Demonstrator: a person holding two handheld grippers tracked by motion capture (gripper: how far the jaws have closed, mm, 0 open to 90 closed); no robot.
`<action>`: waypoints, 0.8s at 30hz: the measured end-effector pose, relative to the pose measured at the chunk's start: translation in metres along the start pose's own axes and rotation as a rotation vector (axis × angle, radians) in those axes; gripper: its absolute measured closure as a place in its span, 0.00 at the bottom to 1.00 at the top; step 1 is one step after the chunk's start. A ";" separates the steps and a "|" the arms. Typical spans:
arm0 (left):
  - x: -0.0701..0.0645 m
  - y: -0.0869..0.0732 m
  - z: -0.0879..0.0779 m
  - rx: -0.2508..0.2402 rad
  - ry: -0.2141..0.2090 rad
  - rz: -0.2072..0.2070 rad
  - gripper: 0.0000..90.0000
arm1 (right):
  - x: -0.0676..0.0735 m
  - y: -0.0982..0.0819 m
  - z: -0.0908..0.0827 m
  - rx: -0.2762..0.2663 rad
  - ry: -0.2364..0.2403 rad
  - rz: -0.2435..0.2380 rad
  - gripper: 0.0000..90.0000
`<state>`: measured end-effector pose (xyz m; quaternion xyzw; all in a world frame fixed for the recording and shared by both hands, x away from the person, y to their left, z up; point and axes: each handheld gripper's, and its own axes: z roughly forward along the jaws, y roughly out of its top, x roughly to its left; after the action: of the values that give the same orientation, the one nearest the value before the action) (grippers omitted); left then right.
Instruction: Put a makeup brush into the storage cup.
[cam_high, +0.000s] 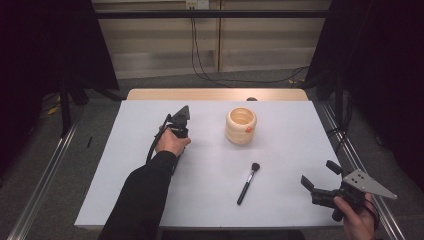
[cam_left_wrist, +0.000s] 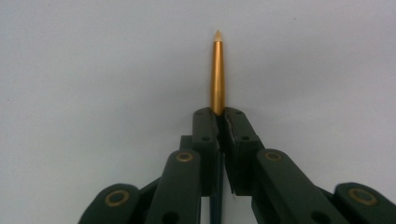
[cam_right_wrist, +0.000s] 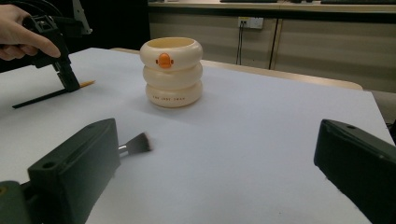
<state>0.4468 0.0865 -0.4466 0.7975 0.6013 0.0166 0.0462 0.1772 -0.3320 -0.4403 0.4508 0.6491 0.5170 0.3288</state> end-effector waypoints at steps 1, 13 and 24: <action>0.001 0.000 0.000 0.006 -0.018 -0.001 0.93 | 0.000 0.000 0.000 0.002 0.002 0.000 0.00; 0.009 -0.003 -0.002 -0.022 -0.058 0.022 0.93 | 0.000 0.000 0.000 0.005 0.004 -0.002 0.00; 0.014 -0.006 -0.003 -0.031 -0.101 0.026 0.94 | -0.001 0.000 0.001 0.002 0.000 0.001 0.00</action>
<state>0.4447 0.1020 -0.4448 0.8043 0.5875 -0.0137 0.0885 0.1780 -0.3324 -0.4408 0.4516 0.6493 0.5165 0.3281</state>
